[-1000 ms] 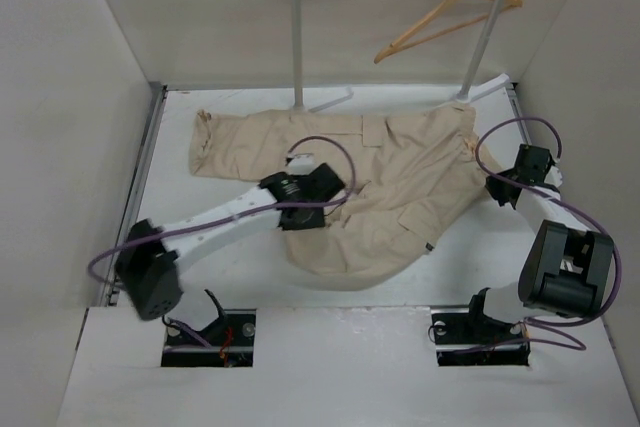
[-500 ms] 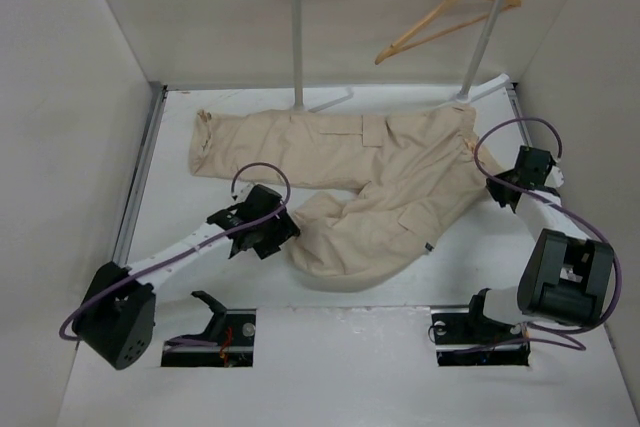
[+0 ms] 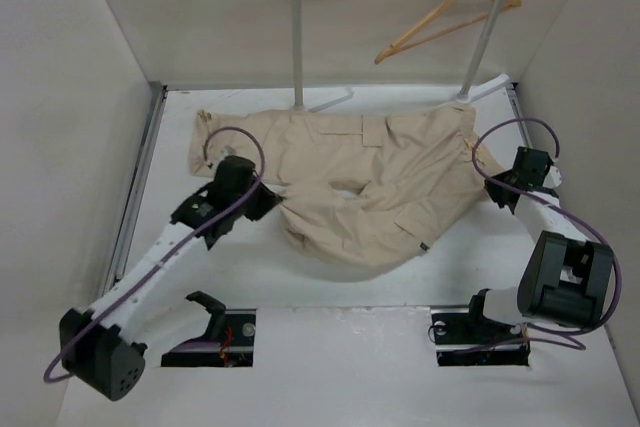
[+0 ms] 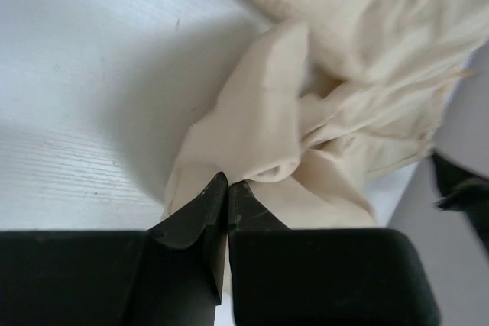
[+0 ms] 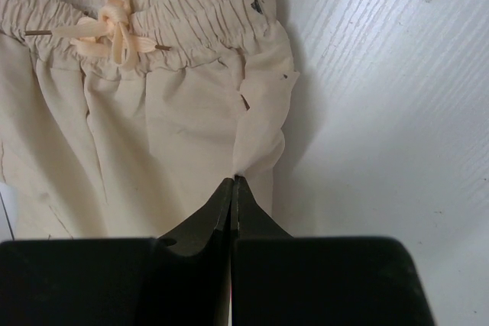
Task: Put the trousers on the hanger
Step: Flatten out the trousers at the center of the board.
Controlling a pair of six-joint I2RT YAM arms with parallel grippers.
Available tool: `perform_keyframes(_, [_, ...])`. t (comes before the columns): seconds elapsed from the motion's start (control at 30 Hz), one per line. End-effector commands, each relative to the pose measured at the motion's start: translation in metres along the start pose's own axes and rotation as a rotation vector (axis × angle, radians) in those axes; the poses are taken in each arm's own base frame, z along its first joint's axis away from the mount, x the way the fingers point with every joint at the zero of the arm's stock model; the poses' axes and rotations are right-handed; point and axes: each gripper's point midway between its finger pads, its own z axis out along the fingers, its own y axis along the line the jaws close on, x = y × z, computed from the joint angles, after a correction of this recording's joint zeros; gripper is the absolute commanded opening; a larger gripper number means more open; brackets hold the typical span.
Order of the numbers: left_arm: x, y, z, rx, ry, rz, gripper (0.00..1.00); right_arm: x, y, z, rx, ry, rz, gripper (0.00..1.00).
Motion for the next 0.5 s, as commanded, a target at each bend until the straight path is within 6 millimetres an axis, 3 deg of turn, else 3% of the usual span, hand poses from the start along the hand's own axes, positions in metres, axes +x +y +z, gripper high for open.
perform_keyframes(0.0, [-0.052, 0.000, -0.081, -0.071, -0.153, 0.045, 0.00, -0.008, 0.011, 0.002, -0.033, -0.032, 0.020, 0.02])
perform_keyframes(0.13, [-0.074, 0.008, -0.156, -0.198, -0.207, 0.084, 0.00, -0.008, 0.017, 0.003, -0.045, -0.026, 0.040, 0.02])
perform_keyframes(0.27, [-0.080, 0.014, -0.203, -0.331, -0.204, 0.134, 0.02, -0.003, 0.024, 0.000, -0.063, -0.018, 0.035, 0.03])
perform_keyframes(0.37, [-0.082, 0.031, -0.209, -0.435, -0.215, 0.181, 0.10, 0.002, 0.021, 0.004, -0.056, -0.005, 0.031, 0.03])
perform_keyframes(0.47, [-0.073, 0.056, -0.186, -0.524, -0.190, 0.219, 0.29, 0.008, 0.012, 0.007, -0.038, 0.009, 0.021, 0.03])
